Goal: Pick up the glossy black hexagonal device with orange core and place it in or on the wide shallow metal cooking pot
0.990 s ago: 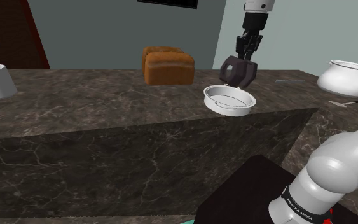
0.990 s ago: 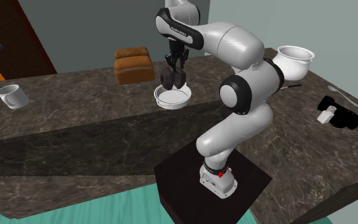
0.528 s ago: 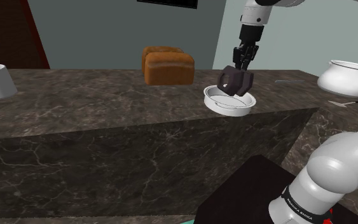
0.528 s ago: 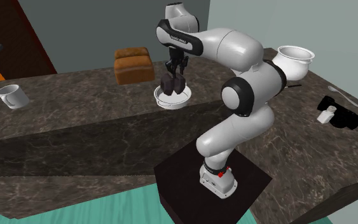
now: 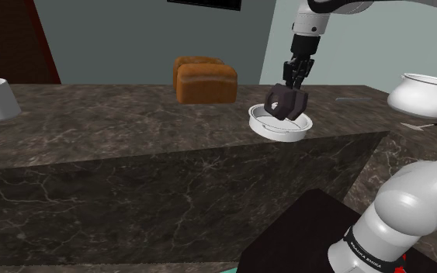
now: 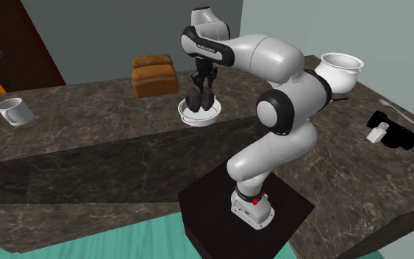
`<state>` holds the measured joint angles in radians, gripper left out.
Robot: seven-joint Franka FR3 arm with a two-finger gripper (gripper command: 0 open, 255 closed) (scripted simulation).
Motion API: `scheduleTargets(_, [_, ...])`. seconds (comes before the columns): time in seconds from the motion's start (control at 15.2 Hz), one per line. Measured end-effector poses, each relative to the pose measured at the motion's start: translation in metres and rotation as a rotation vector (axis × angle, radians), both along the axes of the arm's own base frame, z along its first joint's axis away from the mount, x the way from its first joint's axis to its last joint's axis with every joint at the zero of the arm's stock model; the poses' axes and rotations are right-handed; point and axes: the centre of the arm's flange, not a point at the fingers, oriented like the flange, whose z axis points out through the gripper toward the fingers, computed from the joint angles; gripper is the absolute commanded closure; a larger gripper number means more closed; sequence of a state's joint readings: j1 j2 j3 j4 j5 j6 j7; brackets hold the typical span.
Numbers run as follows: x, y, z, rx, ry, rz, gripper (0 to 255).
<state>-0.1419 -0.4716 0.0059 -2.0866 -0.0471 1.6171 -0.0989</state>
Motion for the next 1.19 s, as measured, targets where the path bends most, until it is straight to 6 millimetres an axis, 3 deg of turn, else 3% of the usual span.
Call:
scheduleTargets(0.07, [0.000, 0.000, 0.000, 0.000, 0.000, 0.000, 0])
scheduleTargets(0.46, [0.000, 0.000, 0.000, 0.000, -0.001, 0.000, 0])
scheduleTargets(0.79, [0.000, 0.001, 0.045, 0.000, -0.002, 0.000, 0])
scheduleTargets(1.19, [0.000, 0.002, 0.050, 0.000, -0.001, 0.000, 0])
